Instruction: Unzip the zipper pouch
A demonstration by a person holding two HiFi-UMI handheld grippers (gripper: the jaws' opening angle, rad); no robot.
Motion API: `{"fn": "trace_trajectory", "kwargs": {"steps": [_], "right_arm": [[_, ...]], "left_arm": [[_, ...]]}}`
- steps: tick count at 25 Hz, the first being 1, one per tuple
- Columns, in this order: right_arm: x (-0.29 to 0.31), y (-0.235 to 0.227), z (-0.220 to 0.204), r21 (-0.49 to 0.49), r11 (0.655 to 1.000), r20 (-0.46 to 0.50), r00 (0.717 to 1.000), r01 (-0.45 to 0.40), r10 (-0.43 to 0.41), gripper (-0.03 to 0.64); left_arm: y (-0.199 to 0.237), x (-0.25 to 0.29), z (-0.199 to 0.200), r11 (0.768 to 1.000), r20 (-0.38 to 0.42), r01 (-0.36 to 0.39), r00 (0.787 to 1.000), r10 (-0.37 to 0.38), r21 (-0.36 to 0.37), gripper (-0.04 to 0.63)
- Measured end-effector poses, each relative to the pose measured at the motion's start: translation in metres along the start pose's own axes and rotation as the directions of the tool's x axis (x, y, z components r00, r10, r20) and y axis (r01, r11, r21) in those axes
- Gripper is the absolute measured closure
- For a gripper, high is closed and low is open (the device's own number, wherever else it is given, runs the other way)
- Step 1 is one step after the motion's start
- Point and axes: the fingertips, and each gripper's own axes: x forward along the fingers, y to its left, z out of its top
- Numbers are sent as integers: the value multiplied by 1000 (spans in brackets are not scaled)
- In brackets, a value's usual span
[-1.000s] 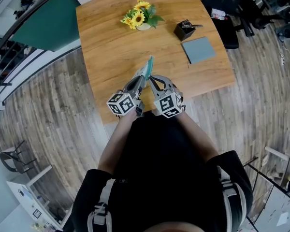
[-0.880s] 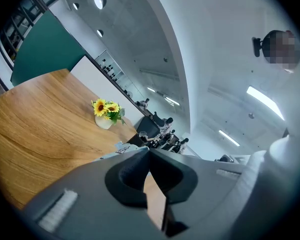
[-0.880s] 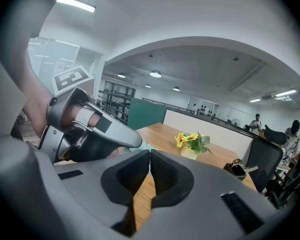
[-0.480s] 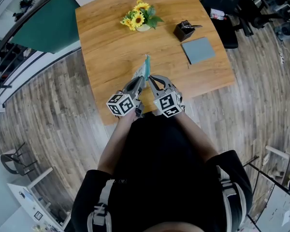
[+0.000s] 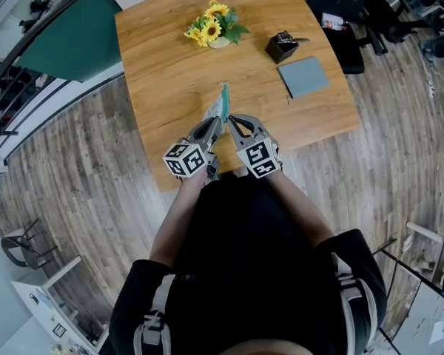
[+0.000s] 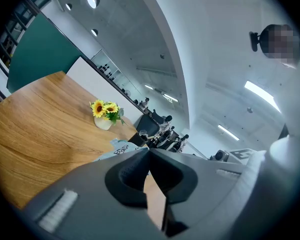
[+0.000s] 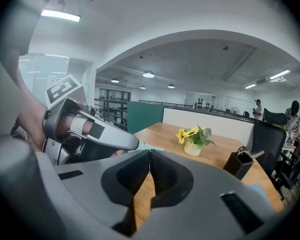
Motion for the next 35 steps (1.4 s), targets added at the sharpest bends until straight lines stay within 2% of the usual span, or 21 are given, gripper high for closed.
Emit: {"fn": "trace_trajectory", "kwargs": {"steps": [6,17,35], "right_arm": [[-2,-8,-3,90,996,20,1000,-5,3,611],[0,-14,-11,81,997,-7,1000,11,-11,611],[1,-30,-23,147,987,-35,998,61,-56,610]], "left_arm": [[5,-3,0,1000,1,-23,1000,23,9,594],[2,-2,-5,1000,-13,-1,1000,1,4,594],[-4,-8,-10,1000,-34,27,999,-27,8,594]]}}
